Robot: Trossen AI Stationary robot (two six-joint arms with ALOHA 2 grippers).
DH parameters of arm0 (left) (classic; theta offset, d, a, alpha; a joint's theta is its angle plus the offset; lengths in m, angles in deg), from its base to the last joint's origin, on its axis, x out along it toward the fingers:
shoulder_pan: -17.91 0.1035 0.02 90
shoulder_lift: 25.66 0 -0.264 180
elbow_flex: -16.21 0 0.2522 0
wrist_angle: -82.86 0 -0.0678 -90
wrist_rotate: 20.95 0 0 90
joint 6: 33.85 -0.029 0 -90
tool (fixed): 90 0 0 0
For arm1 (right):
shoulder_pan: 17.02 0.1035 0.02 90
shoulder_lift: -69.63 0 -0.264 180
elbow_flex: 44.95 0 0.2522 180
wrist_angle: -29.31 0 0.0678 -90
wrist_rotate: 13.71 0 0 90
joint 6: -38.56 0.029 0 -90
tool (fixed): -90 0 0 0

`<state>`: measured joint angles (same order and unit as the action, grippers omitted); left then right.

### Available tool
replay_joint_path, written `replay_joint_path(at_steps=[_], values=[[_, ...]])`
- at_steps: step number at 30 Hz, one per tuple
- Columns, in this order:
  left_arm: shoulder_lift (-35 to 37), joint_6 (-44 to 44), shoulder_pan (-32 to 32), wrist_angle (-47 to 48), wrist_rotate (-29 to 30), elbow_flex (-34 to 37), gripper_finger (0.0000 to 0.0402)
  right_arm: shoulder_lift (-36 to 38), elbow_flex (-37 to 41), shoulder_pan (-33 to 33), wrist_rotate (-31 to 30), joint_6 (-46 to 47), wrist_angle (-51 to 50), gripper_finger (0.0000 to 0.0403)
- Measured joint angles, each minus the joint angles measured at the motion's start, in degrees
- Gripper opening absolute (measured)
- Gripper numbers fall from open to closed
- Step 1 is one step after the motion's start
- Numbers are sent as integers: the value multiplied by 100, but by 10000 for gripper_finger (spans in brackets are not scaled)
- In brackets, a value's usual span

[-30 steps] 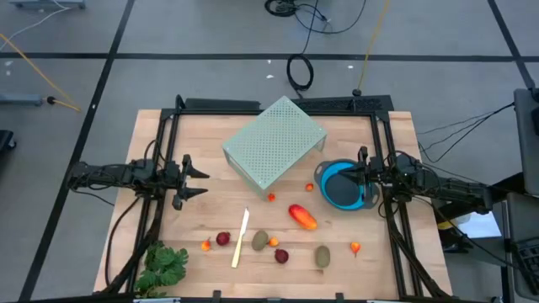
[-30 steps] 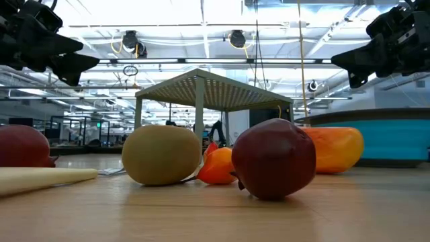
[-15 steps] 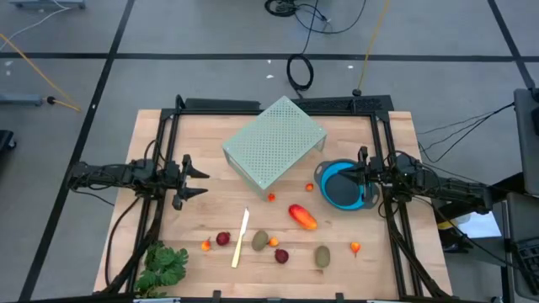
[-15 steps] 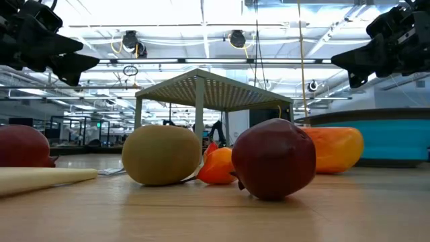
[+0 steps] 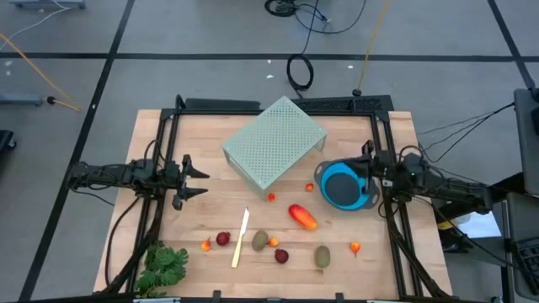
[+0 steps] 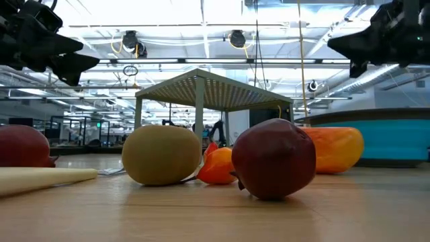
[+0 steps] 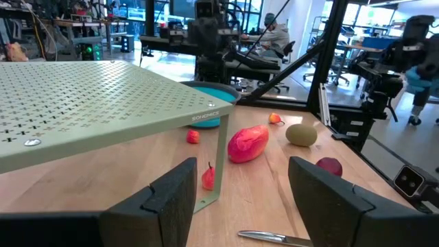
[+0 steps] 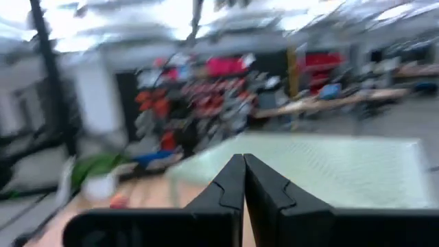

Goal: Pick & Place Fruit
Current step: Put the blue strainer bowl on the shelf

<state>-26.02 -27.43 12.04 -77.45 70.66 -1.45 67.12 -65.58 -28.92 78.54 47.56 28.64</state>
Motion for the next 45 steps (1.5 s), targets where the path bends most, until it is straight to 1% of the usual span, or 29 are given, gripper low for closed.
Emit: replay_joint_path(at_steps=[3,6,12,15,19,23,27,30,34,42,45], values=[[0,0,0,2,0,0,228,-105,-162,0,-513,140,178,1],[-2,0,0,2,2,0,228,-396,-558,0,-801,221,-165,1],[-1,-47,-2,2,4,-1,228,-1574,-1753,0,-987,233,-1131,0],[-1,-31,0,1,4,-1,228,-2287,-2488,0,-972,235,-1860,0],[0,-17,-1,1,4,0,228,-3256,-3510,2,-936,235,-3266,0],[0,-13,0,0,5,0,228,-4144,-4389,0,-518,299,-4683,0],[-2,-5,0,-40,112,0,228,-4863,-5038,0,-59,520,-5790,0],[-2,-5,0,-79,249,-1,228,-5244,-5298,0,32,407,-6366,0],[-1,-7,0,-89,449,0,228,-5516,-5373,-15,73,-147,-6801,0],[-2,-15,-1,-175,452,0,228,-5594,-5336,-15,73,-1220,-6717,0],[-2,-15,0,-173,452,0,228,-5588,-5334,-15,-11,-1385,-6729,0]])
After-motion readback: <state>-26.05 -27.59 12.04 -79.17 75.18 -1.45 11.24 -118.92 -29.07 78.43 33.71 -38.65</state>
